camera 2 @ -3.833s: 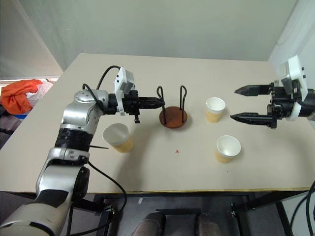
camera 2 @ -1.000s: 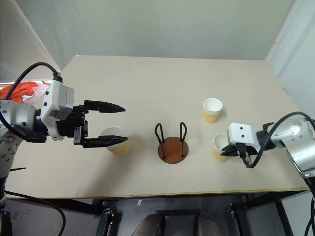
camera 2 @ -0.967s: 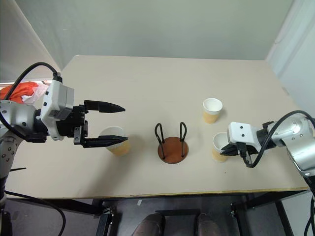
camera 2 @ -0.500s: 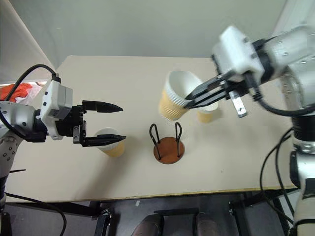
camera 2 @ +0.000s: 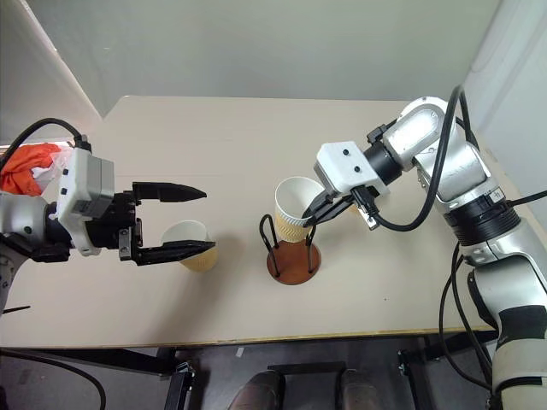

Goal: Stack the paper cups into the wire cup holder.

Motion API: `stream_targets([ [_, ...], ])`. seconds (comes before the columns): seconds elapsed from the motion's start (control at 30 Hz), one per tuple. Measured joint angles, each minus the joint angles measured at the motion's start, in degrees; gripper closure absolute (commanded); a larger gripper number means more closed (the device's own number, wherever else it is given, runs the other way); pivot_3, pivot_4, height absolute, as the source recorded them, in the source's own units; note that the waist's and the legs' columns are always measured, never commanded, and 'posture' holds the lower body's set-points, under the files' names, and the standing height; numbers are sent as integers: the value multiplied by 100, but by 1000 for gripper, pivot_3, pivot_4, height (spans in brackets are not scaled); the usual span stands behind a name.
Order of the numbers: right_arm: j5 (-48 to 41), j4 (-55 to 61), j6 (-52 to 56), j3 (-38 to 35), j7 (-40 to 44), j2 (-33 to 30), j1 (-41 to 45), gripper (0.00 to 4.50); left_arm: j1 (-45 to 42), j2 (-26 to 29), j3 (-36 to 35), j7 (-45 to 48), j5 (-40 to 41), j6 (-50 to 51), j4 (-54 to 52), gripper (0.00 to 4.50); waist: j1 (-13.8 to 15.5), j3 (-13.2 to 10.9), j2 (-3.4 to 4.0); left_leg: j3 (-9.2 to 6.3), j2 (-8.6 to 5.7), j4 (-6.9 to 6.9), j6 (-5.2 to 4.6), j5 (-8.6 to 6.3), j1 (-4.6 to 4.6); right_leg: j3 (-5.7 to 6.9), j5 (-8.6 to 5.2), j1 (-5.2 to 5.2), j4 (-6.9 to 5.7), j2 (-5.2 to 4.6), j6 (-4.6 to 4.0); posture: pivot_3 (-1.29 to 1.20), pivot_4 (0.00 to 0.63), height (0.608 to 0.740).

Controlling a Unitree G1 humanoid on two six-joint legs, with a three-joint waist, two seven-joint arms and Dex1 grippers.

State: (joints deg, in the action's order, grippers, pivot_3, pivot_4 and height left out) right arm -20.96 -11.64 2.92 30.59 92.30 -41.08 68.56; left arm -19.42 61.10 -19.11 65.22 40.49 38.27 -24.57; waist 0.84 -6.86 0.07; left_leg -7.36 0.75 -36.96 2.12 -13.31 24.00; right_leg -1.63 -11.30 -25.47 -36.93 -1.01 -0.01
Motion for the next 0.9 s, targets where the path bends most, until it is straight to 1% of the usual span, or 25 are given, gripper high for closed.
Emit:
stream_targets([
  [0.07, 45, -121, -89, 33, 0, 21, 15, 3792, 7, 34, -23, -66, 51, 51, -39, 0, -2, 0, 0, 0, 0, 0, 5, 3, -2, 0, 3, 0, -1, 0, -5, 0, 150, 740],
  [0.1, 57, -176, -116, 53, 0, 29, 28, 3469, 16, 46, -31, -78, 59, 62, -40, 0, -4, 0, 0, 0, 0, 0, 8, 5, -2, 0, 4, 0, -1, 0, -6, 0, 150, 740],
  [0.17, 93, -276, -147, 117, 0, 50, 74, 2740, 32, 62, -34, -94, 78, 78, -41, 0, -7, 0, 0, -1, 0, 0, 10, 7, -3, 0, 6, 0, -2, 0, -9, 0, 150, 740],
  [0.23, 112, -395, -170, 142, 0, 82, 116, 2139, 32, 69, -34, -125, 93, 82, -41, 0, -8, 0, 0, -2, 0, 0, 11, 7, -3, 0, 6, 0, -2, 0, -9, 0, 150, 740],
  [0.33, 150, -521, -189, 142, 0, 113, 197, 1099, 13, 75, -16, -192, 88, 82, -39, 0, -8, 0, 0, -3, 0, 0, 11, 6, -3, 0, 6, -1, -2, 0, -10, 0, 150, 740],
  [0.43, 238, -866, -219, 44, -3, 204, 384, 23, -138, 78, 126, -279, -1, 47, 5, 0, -6, 0, 0, -3, 0, 1, 13, 5, -2, 0, 6, -2, 0, 0, -10, 0, 150, 740],
  [0.53, 695, -1863, -446, -243, -289, 398, 762, 7, -612, 12, 408, -541, -274, -85, 244, 0, 11, 0, 0, -9, 0, 0, 16, 7, -1, 0, 15, -6, -1, -1, -25, 0, 150, 740],
  [0.63, 1135, -2804, -755, -430, -540, 434, 1024, 7, -958, -146, 643, -753, -569, -273, 461, 0, 27, 0, 0, -9, 0, 1, 17, 6, 0, 0, 15, -6, 0, -4, -26, 0, 150, 740],
  [0.77, 1782, -4022, -1177, -468, -825, 431, 1128, 7, -1115, -174, 1083, -888, -1036, -440, 754, 0, 28, 0, 1, -9, 1, 3, 24, -1, 1, 0, 17, -7, 1, -4, -23, 0, 150, 740],
  [0.8, 1961, -4345, -1284, -468, -869, 433, 1127, 7, -1175, -190, 1246, -932, -1199, -486, 852, 0, 31, -1, 2, -9, 1, 6, 26, -2, 2, 0, 23, -9, 1, -4, -13, 0, 150, 740],
  [0.83, 2110, -4630, -1367, -468, -883, 449, 1126, 7, -1258, -235, 1407, -994, -1391, -546, 978, 0, 33, -1, 2, -8, 1, 12, 27, -2, 2, 0, 40, -13, 1, -4, 15, 0, 150, 740],
  [0.9, 2256, -4913, -1438, -480, -907, 491, 1122, 7, -1472, -386, 1640, -1148, -1708, -648, 1207, 0, 33, -1, 2, -8, 2, 21, 30, -1, 1, 0, 46, -16, 1, -4, 26, 0, 150, 740],
])
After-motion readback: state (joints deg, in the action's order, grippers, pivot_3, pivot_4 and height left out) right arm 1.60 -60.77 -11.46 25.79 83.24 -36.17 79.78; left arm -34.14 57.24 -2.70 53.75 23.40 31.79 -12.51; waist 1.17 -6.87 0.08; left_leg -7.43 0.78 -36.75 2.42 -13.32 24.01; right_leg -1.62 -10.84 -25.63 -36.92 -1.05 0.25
